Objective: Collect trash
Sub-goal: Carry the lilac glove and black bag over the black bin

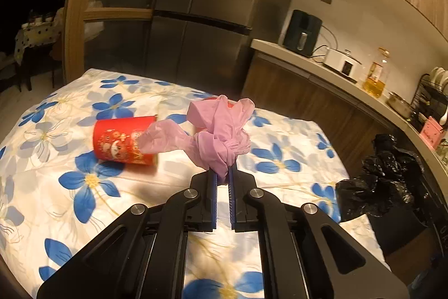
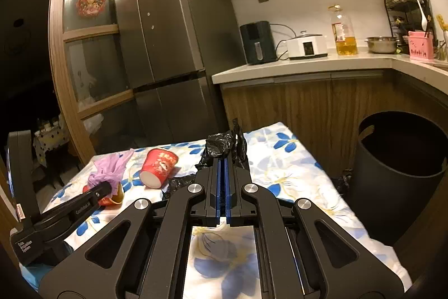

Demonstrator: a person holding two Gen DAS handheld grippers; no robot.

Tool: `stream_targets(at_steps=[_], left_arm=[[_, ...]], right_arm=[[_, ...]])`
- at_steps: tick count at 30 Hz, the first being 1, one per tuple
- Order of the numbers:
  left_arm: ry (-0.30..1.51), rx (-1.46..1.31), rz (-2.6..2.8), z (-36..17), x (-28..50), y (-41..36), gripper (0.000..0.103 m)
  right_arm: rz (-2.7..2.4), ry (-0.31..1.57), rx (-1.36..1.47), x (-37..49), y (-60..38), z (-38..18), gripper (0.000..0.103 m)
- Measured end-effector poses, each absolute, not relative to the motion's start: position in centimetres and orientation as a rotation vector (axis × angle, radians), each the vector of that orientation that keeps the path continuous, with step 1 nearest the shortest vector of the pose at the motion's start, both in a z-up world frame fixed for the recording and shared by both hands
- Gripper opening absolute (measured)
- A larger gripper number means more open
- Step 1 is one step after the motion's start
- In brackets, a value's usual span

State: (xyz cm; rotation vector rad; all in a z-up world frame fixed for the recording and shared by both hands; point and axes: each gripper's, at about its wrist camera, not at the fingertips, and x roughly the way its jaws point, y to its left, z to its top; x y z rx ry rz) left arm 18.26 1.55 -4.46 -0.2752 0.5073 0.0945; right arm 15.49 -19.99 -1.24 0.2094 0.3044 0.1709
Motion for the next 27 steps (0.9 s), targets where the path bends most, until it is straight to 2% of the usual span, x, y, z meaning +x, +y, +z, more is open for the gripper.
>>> stream_targets(at_steps=[27], left_arm=[[0.440, -0.114, -0.158, -0.3, 19.4, -14.0, 0.006]], right_arm=[[-0.029, 0.198, 0.251, 11.9, -31.5, 1.0, 0.002]])
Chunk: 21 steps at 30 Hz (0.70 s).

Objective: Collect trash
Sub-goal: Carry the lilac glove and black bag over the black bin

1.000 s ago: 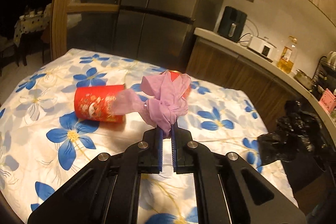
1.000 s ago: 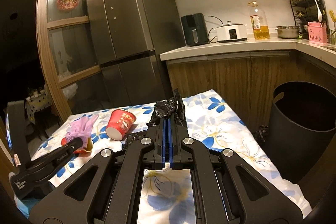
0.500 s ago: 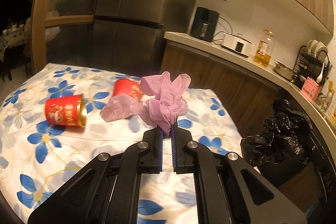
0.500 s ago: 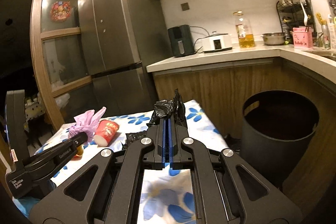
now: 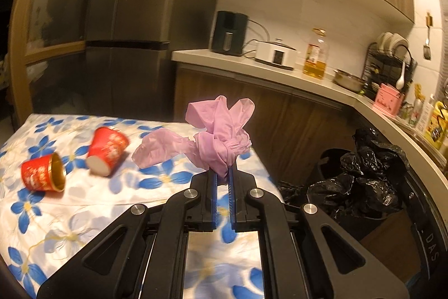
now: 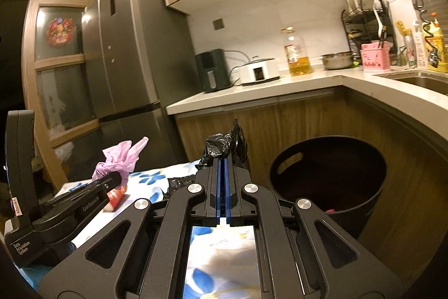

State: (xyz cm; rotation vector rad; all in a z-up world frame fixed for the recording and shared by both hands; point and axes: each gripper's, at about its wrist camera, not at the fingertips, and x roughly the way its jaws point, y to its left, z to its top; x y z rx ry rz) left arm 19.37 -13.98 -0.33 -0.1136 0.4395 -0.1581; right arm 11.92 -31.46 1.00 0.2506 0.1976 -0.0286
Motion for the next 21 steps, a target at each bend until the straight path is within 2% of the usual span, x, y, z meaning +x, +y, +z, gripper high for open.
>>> stream_targets(at_steps=[21], left_arm=[[0.417, 0.040, -0.386, 0.4, 23.0, -28.1, 0.006]], right_arm=[[-0.254, 0.179, 0.299, 13.7, -42.6, 1.3, 0.002]])
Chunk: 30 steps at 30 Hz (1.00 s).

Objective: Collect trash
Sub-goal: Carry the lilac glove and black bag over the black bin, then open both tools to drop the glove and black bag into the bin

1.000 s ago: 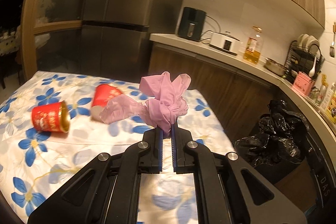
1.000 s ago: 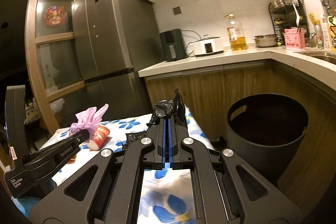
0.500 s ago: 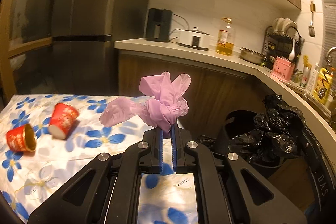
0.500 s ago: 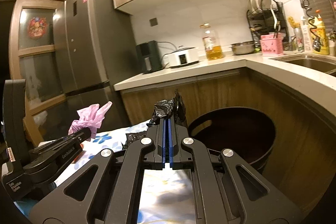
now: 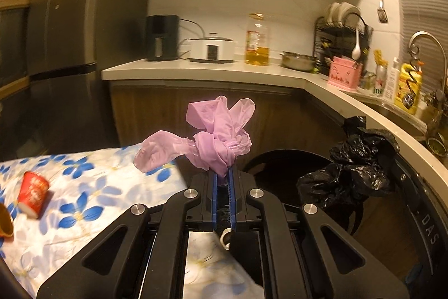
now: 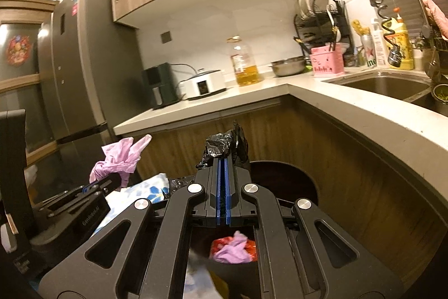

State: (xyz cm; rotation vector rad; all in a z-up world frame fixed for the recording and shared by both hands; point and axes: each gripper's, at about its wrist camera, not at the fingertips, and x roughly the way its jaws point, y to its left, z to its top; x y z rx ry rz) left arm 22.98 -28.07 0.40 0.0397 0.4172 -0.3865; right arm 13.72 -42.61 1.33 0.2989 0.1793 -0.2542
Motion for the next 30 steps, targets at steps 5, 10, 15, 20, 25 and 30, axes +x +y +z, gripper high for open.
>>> stream_targets(at_steps=[5, 10, 15, 20, 25, 30], left_arm=[[0.435, 0.058, -0.436, -0.2, 24.1, -30.6, 0.006], [0.434, 0.084, -0.474, -0.6, 24.4, -32.3, 0.006], [0.436, 0.105, -0.490, -1.0, 24.6, -33.3, 0.006], [0.444, 0.121, -0.496, -1.5, 25.0, -33.7, 0.007], [0.453, 0.126, -0.498, -1.8, 25.3, -33.9, 0.007], [0.463, 0.132, -0.506, -2.2, 25.7, -34.0, 0.008]], right_arm=[[-0.279, 0.193, 0.298, 14.4, -44.3, 1.1, 0.002], [-0.294, 0.213, 0.302, 15.2, -45.6, 0.5, 0.002], [-0.292, 0.226, 0.305, 15.8, -46.2, 0.3, 0.002], [-0.283, 0.238, 0.302, 16.4, -46.3, 0.0, 0.003], [-0.276, 0.249, 0.304, 16.9, -46.4, -0.2, 0.003], [-0.273, 0.256, 0.306, 17.3, -46.8, -0.2, 0.003]])
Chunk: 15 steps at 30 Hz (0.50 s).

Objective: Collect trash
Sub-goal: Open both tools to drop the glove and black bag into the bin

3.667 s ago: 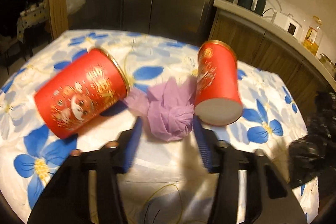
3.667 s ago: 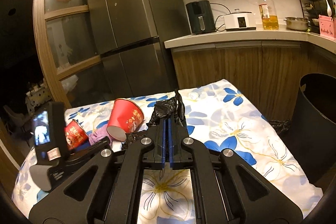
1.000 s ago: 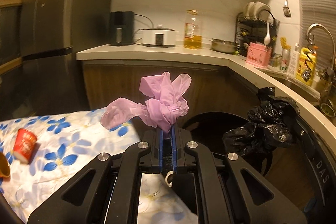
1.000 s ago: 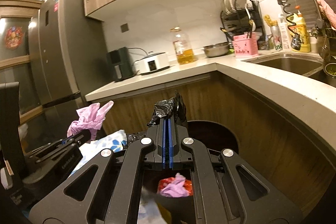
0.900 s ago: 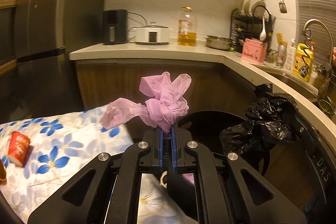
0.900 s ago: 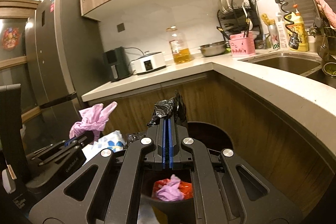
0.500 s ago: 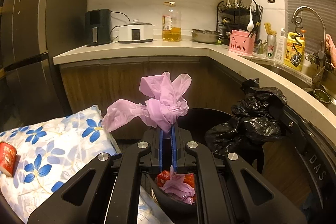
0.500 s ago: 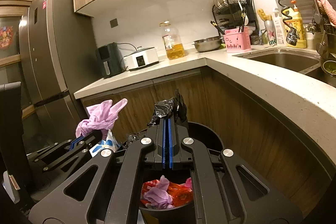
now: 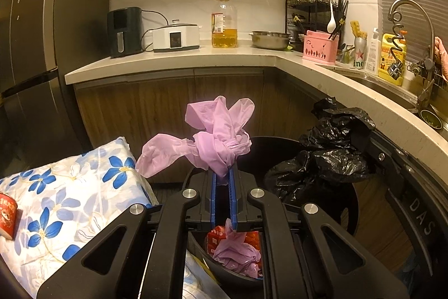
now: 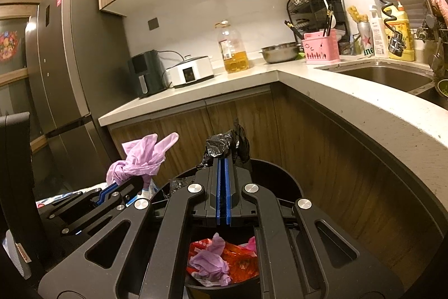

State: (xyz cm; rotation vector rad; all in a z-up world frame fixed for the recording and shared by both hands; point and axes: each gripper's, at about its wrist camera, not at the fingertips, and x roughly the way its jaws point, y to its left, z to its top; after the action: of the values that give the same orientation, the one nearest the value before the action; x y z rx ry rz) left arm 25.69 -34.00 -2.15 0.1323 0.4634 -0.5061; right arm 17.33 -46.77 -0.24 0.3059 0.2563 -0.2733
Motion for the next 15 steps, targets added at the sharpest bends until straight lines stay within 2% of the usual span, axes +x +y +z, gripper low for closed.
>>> stream_targets(at_steps=[7, 11, 14, 15], left_arm=[[0.476, 0.139, -0.516, -2.60, 25.91, -34.15, 0.008], [0.478, 0.143, -0.529, -2.72, 25.85, -34.25, 0.009], [0.476, 0.155, -0.529, -2.83, 25.79, -34.37, 0.017], [0.476, 0.155, -0.530, -2.88, 25.78, -34.33, 0.024]], right_arm=[[-0.276, 0.277, 0.317, 17.87, -47.14, -0.58, 0.005], [-0.276, 0.283, 0.322, 18.02, -47.30, -0.77, 0.013], [-0.276, 0.285, 0.324, 18.08, -47.30, -0.82, 0.022], [-0.278, 0.285, 0.325, 18.06, -47.33, -0.84, 0.025]])
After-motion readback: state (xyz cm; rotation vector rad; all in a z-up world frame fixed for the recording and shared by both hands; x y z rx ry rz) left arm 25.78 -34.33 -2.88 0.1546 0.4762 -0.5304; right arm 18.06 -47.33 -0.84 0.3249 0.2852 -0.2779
